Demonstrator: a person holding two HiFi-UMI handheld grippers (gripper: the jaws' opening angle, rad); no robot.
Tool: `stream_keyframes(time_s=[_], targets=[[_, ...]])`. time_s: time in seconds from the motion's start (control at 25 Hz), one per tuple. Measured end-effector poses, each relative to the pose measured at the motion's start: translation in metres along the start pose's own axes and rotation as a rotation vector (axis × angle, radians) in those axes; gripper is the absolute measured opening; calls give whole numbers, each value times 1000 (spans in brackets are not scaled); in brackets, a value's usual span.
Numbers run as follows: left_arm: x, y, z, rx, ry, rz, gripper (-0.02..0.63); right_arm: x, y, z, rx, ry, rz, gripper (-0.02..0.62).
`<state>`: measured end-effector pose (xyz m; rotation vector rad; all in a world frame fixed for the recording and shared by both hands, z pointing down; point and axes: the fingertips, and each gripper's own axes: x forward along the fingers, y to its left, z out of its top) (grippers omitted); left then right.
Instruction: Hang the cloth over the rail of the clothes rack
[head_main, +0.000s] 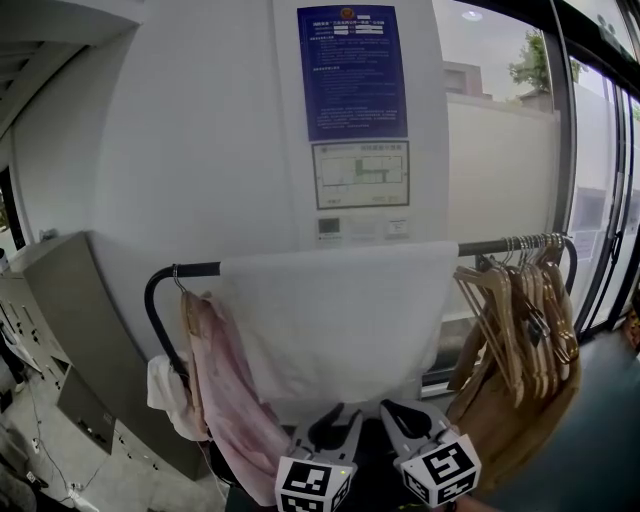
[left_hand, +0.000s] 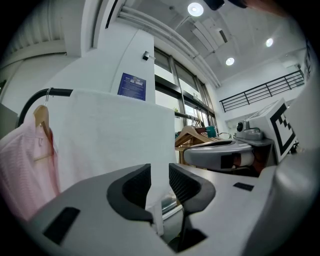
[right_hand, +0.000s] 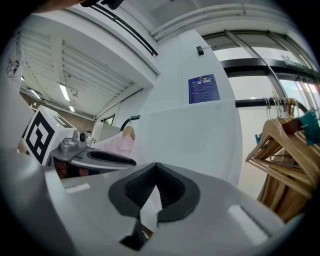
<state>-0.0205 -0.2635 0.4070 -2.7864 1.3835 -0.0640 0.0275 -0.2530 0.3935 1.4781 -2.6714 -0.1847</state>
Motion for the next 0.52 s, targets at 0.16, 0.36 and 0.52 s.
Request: stream_keyframes(time_s=[0.16,0.36,0.52], targets=[[0,-1,3,-4,-5,1,105,-1,-2,2,7,-4,-3,2],[2,-3,5,-22,-11,-2,104,-1,-1,2,9,-6,-1,2],[3,-4,5,-22,-14,-1,105,-1,-1,1,15,-8,1,2]])
